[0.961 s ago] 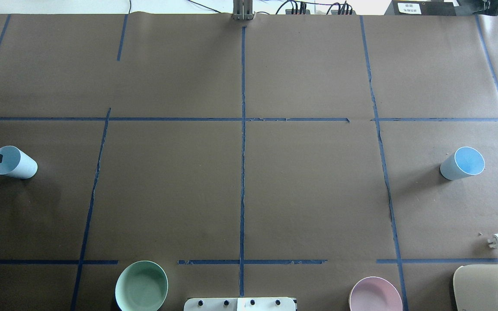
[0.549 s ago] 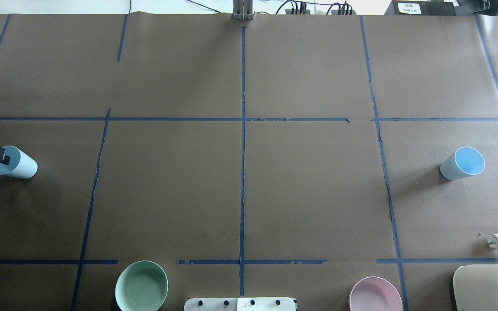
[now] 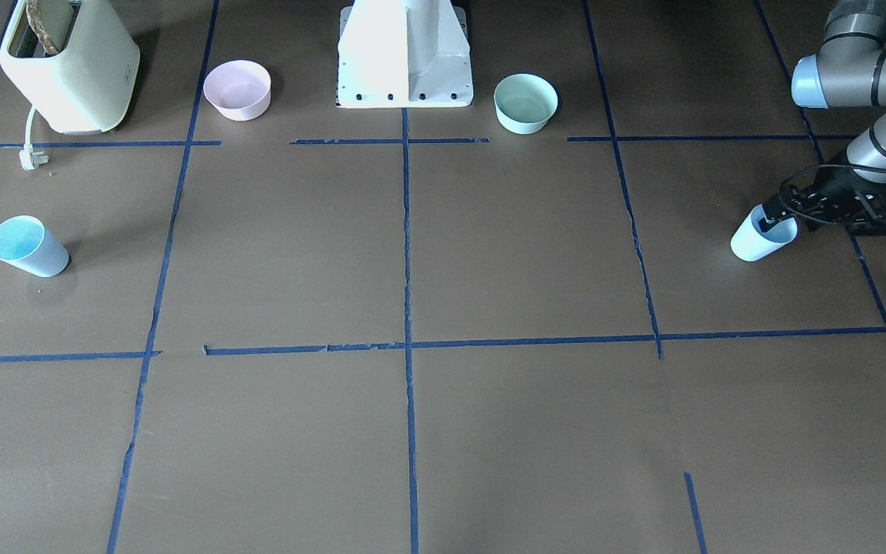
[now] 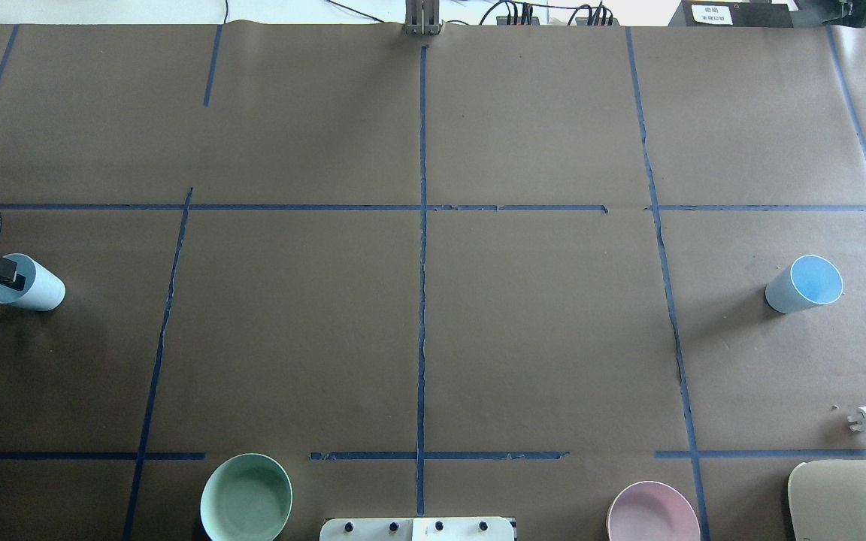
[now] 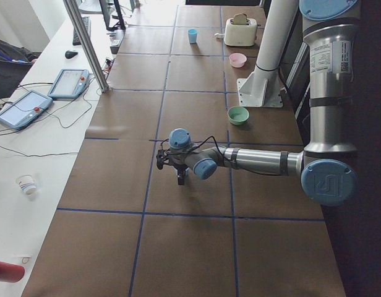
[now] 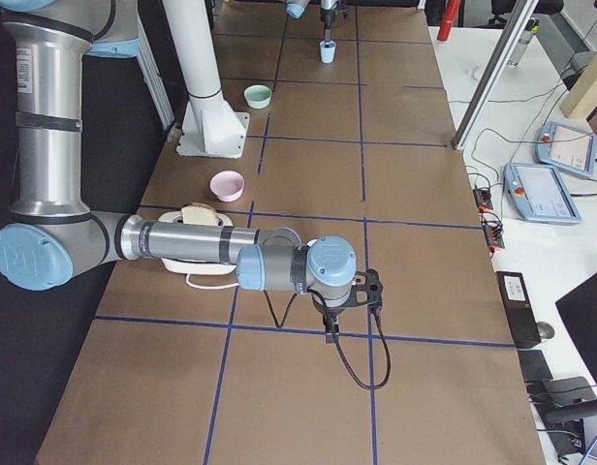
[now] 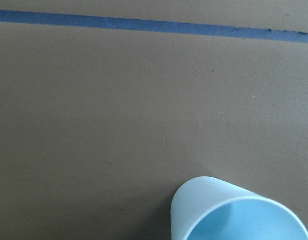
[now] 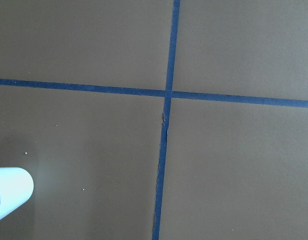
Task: Stack blue cups with both arms
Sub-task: 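Lower the left gripper onto the light blue cup and grasp it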
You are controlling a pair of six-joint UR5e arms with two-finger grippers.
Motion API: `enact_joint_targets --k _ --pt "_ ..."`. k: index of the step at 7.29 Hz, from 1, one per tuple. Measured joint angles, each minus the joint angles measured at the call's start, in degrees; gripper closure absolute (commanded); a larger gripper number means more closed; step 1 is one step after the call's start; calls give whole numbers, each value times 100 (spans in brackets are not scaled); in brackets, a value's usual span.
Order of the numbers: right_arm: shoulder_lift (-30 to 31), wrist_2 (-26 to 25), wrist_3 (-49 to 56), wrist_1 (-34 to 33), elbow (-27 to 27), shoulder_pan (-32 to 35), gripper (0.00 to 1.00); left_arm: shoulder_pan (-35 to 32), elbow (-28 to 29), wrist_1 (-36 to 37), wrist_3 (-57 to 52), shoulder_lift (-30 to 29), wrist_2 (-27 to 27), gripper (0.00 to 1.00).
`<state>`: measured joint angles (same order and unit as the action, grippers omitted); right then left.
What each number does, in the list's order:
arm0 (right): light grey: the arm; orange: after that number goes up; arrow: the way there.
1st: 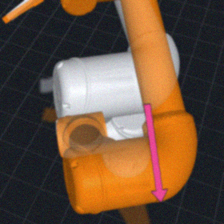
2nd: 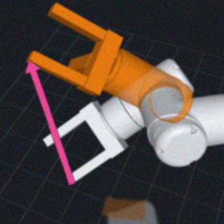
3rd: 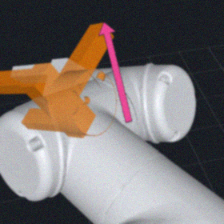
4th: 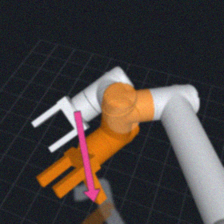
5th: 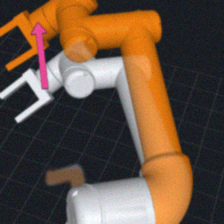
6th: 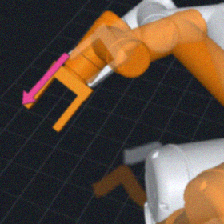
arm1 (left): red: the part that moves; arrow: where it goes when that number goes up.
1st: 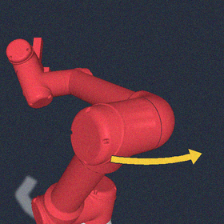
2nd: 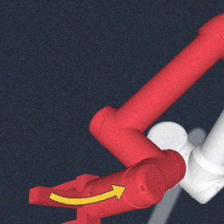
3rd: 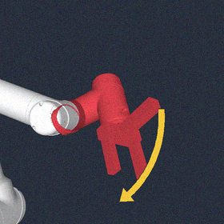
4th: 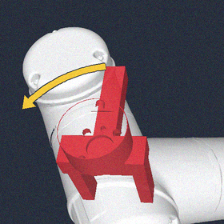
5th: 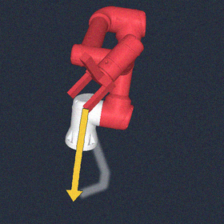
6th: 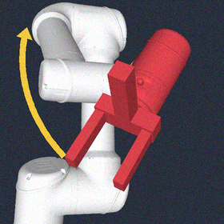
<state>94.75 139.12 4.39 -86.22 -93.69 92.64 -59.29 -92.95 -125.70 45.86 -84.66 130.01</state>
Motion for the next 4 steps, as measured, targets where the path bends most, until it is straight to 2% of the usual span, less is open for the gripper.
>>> enact_joint_targets --k 1,3,4 --pt "0 1 0 0 0 0 0 2 15 -4 -6 -10 2 90" --pt "0 1 -2 0 0 0 0 5 -1 -5 -5 -17 10 100" --pt "0 1 -5 0 0 0 0 -1 -86 13 16 -21 38 100"
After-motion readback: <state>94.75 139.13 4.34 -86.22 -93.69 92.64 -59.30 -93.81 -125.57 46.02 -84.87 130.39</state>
